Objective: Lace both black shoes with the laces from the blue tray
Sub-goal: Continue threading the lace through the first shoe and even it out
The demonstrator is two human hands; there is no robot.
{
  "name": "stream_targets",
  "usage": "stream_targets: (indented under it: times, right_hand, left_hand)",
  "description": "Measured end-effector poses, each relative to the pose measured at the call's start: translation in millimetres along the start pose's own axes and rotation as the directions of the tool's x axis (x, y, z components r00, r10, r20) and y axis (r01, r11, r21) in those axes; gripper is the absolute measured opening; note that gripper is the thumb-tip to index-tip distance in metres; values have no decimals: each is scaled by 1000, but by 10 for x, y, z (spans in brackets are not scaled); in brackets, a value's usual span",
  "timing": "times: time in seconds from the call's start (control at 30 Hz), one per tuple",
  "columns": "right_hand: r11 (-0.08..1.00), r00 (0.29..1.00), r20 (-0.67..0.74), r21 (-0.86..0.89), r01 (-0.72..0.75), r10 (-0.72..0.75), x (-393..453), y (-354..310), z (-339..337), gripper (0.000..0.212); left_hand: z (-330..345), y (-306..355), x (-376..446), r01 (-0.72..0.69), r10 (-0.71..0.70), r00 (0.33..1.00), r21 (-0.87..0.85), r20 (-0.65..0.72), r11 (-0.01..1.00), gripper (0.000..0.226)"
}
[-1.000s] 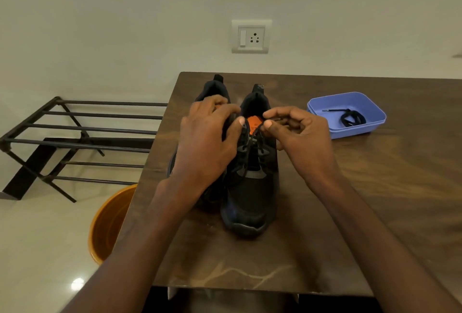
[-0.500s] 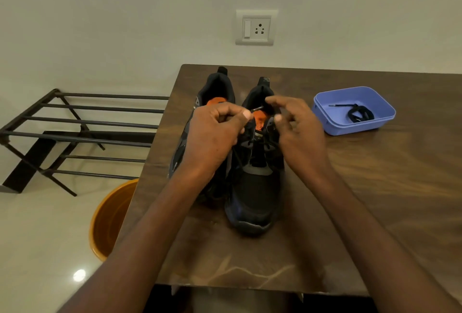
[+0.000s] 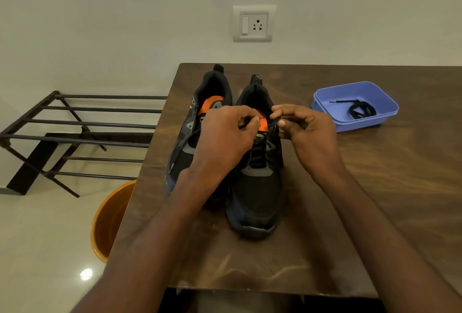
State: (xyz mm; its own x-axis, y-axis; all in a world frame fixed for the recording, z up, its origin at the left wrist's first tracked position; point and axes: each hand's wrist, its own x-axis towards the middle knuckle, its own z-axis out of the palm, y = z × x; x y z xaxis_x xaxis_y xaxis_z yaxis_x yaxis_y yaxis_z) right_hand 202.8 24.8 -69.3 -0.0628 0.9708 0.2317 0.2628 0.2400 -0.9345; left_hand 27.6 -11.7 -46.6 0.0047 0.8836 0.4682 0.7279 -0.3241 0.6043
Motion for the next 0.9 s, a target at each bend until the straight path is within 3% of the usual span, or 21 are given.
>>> stream_targets:
  times: [0.17,0.4,0.63,0.9]
  right_hand:
    - [1000,1000,27,25,10,-11,1,-8,-18,27]
    - [1000,999,44,12,20,-21,-3,-11,-22,31]
    - [999,1000,30,33,4,-5,-23,-38,-9,31]
    - [1000,1000,-2,0,10,-10,-39,-38,45,27]
  left_hand:
    - [19,22,10,-11,10,994,5,108,1000,16]
    - [3,-46,13,77,-52,985,-147,167,986,14]
    - [32,-99,31,127,-99,983,-183,153,975,12]
    - [105,-33,22,54,-48,991,-42,128,998,19]
